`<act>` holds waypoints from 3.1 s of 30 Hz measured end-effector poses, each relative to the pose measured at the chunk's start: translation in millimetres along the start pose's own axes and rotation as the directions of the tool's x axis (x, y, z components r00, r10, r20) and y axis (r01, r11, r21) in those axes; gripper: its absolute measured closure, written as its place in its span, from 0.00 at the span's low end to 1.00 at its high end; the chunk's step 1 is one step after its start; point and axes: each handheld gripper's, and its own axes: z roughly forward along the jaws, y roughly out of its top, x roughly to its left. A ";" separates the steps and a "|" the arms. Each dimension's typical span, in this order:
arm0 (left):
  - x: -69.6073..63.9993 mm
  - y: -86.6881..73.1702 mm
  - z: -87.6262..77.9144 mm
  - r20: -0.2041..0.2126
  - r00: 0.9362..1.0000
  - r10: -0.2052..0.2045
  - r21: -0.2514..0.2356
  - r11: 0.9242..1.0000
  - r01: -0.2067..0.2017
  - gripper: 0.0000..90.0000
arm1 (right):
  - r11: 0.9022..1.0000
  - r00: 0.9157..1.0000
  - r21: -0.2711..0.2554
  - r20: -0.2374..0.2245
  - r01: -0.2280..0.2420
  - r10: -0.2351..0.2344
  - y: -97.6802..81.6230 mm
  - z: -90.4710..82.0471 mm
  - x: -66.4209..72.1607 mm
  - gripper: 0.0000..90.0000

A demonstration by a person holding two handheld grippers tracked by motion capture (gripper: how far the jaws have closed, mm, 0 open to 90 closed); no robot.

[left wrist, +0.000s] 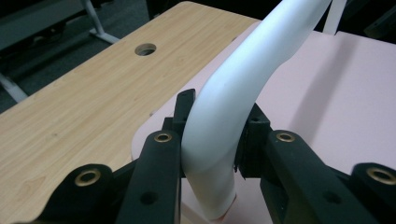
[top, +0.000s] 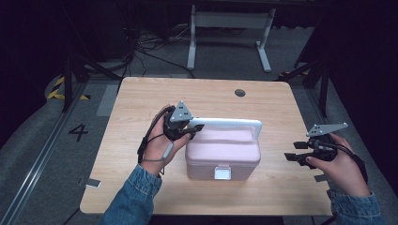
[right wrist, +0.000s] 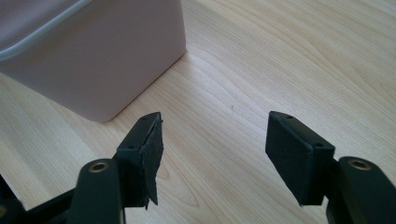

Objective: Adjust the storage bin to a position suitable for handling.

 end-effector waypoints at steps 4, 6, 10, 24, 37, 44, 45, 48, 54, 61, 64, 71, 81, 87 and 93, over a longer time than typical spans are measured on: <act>2.6 5.7 -2.0 0.012 1.000 -0.013 0.000 1.000 0.013 0.83 | 1.000 1.000 -0.004 0.002 -0.008 0.008 -0.2 -1.3 -0.7 0.42; 5.6 9.9 -3.5 0.017 1.000 -0.014 0.002 1.000 0.014 0.83 | 1.000 1.000 0.000 0.005 -0.019 0.019 -0.5 -2.2 -0.9 0.44; 10.4 16.4 -5.0 0.018 1.000 -0.020 0.005 1.000 0.020 0.82 | 1.000 1.000 -0.005 -0.014 -0.025 0.024 0.1 -3.1 0.8 0.46; 28.8 39.0 -3.7 0.015 1.000 -0.025 0.034 0.999 0.024 0.81 | 0.993 0.994 -0.109 -0.111 -0.036 0.024 10.8 -11.8 17.7 0.61; 50.6 46.1 6.7 0.046 0.991 -0.127 -0.018 0.992 0.128 0.81 | 0.961 0.988 -0.277 -0.148 0.011 -0.053 23.8 -16.2 35.8 0.90; 56.7 49.6 10.8 0.039 0.988 -0.146 -0.021 0.989 0.147 0.81 | 0.936 0.985 -0.350 -0.153 0.024 -0.082 29.9 -14.1 42.0 0.94; 57.1 50.0 11.7 0.035 0.987 -0.155 -0.025 0.987 0.156 0.80 | 0.930 0.984 -0.366 -0.154 0.024 -0.086 31.8 -13.4 43.8 0.95; 59.3 50.8 14.2 0.022 0.987 -0.162 -0.029 0.986 0.162 0.81 | 0.917 0.983 -0.398 -0.153 0.035 -0.103 36.1 -10.6 48.8 0.96; 59.1 50.5 15.2 0.011 0.985 -0.173 -0.032 0.984 0.173 0.81 | 0.891 0.979 -0.450 -0.149 0.055 -0.136 43.9 -4.0 57.9 0.98; 56.6 48.1 12.4 0.020 0.985 -0.171 -0.032 0.985 0.172 0.78 | 0.859 0.982 -0.510 -0.135 0.047 -0.134 51.1 4.0 62.5 1.00; 58.0 46.6 8.7 0.015 0.984 -0.180 -0.042 0.983 0.180 0.73 | 0.854 0.985 -0.517 -0.109 0.060 -0.135 52.0 4.3 63.9 1.00; 59.0 40.8 -4.3 0.015 0.985 -0.173 -0.048 0.984 0.173 0.57 | 0.857 0.984 -0.512 -0.111 0.061 -0.136 52.8 6.2 63.9 1.00; 54.6 23.7 -49.7 -0.042 0.988 -0.148 -0.079 0.986 0.145 0.49 | 0.859 0.985 -0.510 -0.116 0.049 -0.125 54.5 6.9 62.1 1.00; 50.5 2.1 -66.9 -0.042 0.988 -0.149 -0.055 0.988 0.147 0.51 | 0.860 0.985 -0.509 -0.129 0.032 -0.113 56.0 8.5 61.6 1.00; 40.2 -16.3 -75.2 0.002 0.990 -0.144 -0.055 0.988 0.144 0.48 | 0.856 0.987 -0.517 -0.126 0.019 -0.098 56.0 8.4 62.1 1.00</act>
